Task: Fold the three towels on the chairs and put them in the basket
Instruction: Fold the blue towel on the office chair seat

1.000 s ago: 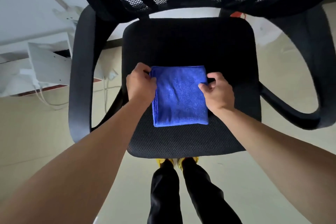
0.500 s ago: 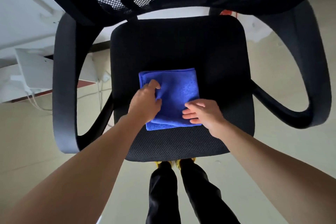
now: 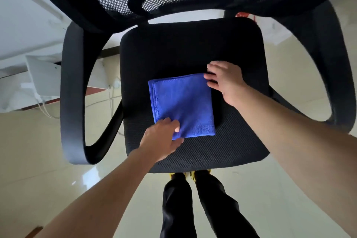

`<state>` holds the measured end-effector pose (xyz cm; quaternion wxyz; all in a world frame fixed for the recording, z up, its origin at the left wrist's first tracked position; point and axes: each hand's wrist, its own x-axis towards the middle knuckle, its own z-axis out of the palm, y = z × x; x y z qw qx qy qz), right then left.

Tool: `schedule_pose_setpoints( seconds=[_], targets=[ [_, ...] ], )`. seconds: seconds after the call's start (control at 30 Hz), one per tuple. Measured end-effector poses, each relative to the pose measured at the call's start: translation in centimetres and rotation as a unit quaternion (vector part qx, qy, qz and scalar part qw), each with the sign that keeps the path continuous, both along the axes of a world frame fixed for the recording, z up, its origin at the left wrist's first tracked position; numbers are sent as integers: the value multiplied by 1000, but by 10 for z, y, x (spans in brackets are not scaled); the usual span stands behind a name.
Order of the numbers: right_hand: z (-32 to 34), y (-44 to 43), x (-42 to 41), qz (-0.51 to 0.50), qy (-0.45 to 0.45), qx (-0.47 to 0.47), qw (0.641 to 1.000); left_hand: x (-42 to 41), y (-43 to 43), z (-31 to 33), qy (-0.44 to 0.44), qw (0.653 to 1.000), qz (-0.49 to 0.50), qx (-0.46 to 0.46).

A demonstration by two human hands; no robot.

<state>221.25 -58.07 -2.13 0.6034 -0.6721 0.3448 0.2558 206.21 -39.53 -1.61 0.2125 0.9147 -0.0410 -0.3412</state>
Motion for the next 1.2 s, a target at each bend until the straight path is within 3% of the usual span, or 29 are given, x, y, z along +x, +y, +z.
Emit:
schedule_pose_setpoints(
  seconds=[0.03,0.1,0.2,0.27,0.33,0.47,0.63,0.7,0.77,0.83,0.9,1.0,1.1,1.2],
  targets=[
    [0,-5,-13,20,-35,-81,996,10,0,4,0,999,36,-23],
    [1,-15,-47,73,-63,-206,974,39,0,10,-85,991,97,-47],
    [7,-15,-107,179,27,-233,955,92,-6,12,-183,980,81,-3],
    [12,-6,-132,256,82,-253,930,125,-10,9,-135,989,9,59],
    [10,-1,-138,267,101,-265,921,146,-10,2,-65,992,-31,102],
    [-2,-22,-120,223,110,-216,944,149,-3,-6,38,995,75,50],
    [-2,-78,-79,153,22,-217,964,118,-8,-2,97,989,94,57],
    [3,-88,-69,132,8,-177,975,116,-19,3,14,995,37,89],
    [4,-87,-68,163,13,-151,975,125,-30,6,-116,982,-90,120],
    [0,-85,-69,231,8,-179,956,138,-41,7,-159,959,-201,121],
    [-3,-81,-71,292,-7,-220,931,147,-47,5,-131,947,-267,124],
    [1,-75,-76,324,-59,-277,903,148,-48,8,-123,946,-274,122],
    [11,-70,-96,331,-177,-329,867,133,-39,20,-154,948,-264,89],
    [20,-65,-124,388,-271,-397,786,102,-24,30,-198,944,-259,54]
  ],
)
